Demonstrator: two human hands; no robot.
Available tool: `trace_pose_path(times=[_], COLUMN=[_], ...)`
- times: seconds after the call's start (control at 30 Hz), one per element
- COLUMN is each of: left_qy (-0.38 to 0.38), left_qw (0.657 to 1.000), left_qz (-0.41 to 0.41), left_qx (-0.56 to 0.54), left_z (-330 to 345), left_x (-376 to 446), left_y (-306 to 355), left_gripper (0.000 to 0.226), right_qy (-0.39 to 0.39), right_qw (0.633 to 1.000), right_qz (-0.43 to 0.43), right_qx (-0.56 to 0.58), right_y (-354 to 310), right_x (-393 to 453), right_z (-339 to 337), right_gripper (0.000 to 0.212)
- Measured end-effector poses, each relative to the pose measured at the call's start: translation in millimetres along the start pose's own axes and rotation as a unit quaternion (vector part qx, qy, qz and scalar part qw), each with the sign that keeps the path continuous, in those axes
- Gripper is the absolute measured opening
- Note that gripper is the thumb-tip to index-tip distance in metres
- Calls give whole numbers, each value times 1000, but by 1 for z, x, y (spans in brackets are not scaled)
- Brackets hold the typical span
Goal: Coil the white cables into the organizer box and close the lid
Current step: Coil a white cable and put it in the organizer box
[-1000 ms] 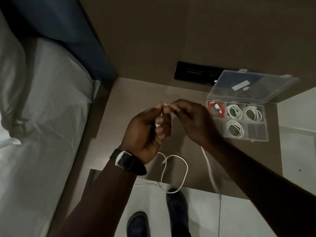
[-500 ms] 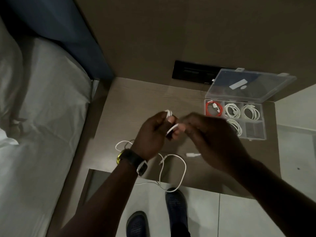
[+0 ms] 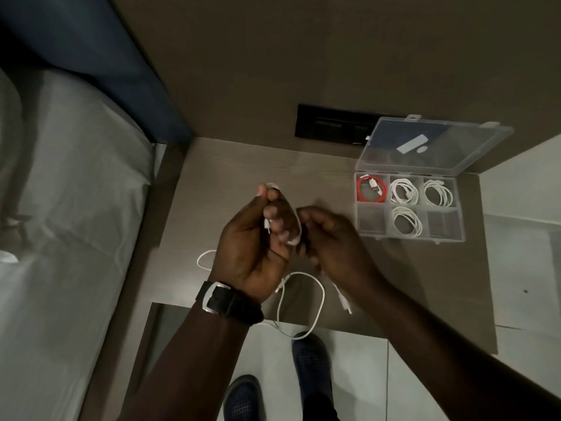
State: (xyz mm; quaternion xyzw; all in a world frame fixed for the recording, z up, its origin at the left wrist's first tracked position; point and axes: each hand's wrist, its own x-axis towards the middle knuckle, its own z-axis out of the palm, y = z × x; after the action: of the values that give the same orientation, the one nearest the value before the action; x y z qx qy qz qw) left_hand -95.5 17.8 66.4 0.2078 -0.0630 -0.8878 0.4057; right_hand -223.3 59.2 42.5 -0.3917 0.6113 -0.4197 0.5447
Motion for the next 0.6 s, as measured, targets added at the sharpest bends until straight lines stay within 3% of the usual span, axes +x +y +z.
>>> trace_pose_path(times=[0.07,0.13,0.2,0.27,0.37,0.47,0.6], left_qy=[25,60,99,134,133,117,117], left_qw=[998,993,970,922,882,862,865], left_qz=[46,102,144,151,117,99,57], left_qx=[-26,26,169,330,437,483,485], left_z=[-4,-8,-9,-9,-5,-1,9], left_x=[1,3,5,3,-4,-11,-13], left_y=[6,12,11,1,-17,-25,-28], left_gripper=[22,22,23,23,24,28,33], right_qy=[-52,-106,-132,-114,-63,-3,41], right_qw=[995,988,982,966,932,946,980], right_qz=[87,113,66,-26,-135,-133,-101], right_qx=[14,-21,-119,-231,-331,-296,-165], right_y=[5,9,7,-4,-23,-37,-36], right_x=[-21,-40,-54,-57,-49,-40,-36], right_z=[5,5,3,-5,-22,-33,-33], right_gripper=[25,23,20,19,17,5,16])
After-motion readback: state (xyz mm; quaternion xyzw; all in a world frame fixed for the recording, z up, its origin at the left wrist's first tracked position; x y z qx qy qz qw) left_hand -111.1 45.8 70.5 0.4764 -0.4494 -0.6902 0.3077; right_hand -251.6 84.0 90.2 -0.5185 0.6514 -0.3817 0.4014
